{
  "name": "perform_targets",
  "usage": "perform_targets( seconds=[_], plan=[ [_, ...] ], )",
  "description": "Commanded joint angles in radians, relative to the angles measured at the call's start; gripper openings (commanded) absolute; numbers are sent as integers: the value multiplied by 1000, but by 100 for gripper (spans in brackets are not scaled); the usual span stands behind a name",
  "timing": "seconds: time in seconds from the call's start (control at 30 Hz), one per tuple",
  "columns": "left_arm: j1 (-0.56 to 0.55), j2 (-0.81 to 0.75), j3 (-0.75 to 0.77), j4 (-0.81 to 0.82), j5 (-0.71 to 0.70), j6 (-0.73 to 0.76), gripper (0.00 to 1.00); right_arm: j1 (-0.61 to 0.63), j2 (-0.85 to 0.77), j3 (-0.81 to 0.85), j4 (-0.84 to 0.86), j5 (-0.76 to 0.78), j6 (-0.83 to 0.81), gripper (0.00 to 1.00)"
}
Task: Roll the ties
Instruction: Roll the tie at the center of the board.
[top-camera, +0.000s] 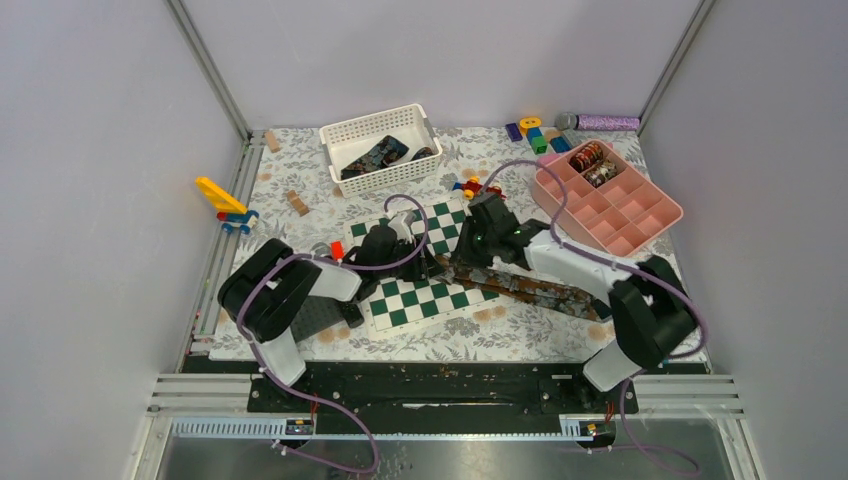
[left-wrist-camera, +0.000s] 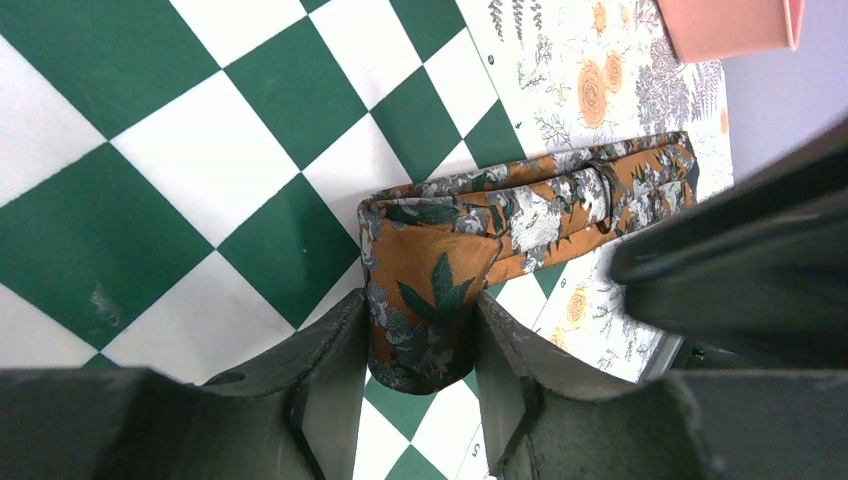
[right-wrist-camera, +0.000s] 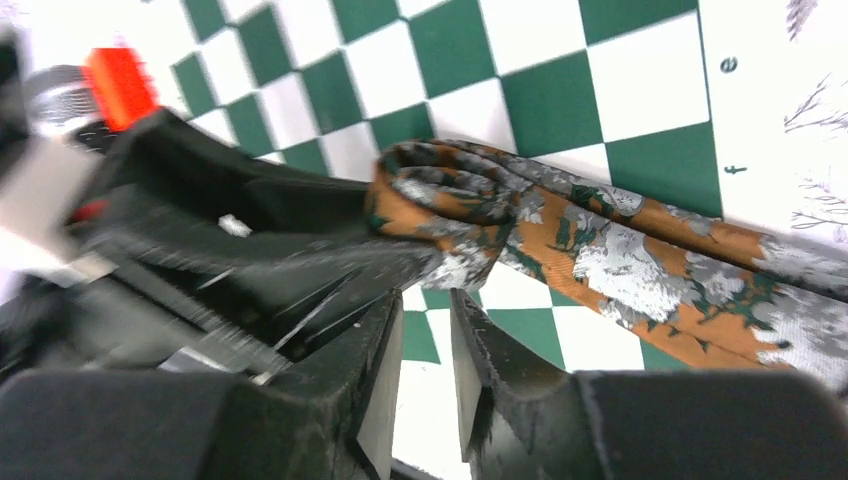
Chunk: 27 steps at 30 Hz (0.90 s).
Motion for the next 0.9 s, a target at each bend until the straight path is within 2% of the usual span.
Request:
perform_targets(
  seconds=[0.0,0.33,0.63,0.87],
  plan=[
    [-7,-86,54,-89,-56,33,40,-47,-198,85,-54,-32,-103,33],
    [-26,-150,175,-426,-279,129,39,-96,-424,45,-141,28,-153,37],
    [-63,-161,263,-616,-500,181,38,-113,-476,-8,-155,50,-172,38],
    [-123,-117,389,-799,-686,232,38,-117,-510,-18,-169,49,-166,38]
  ],
)
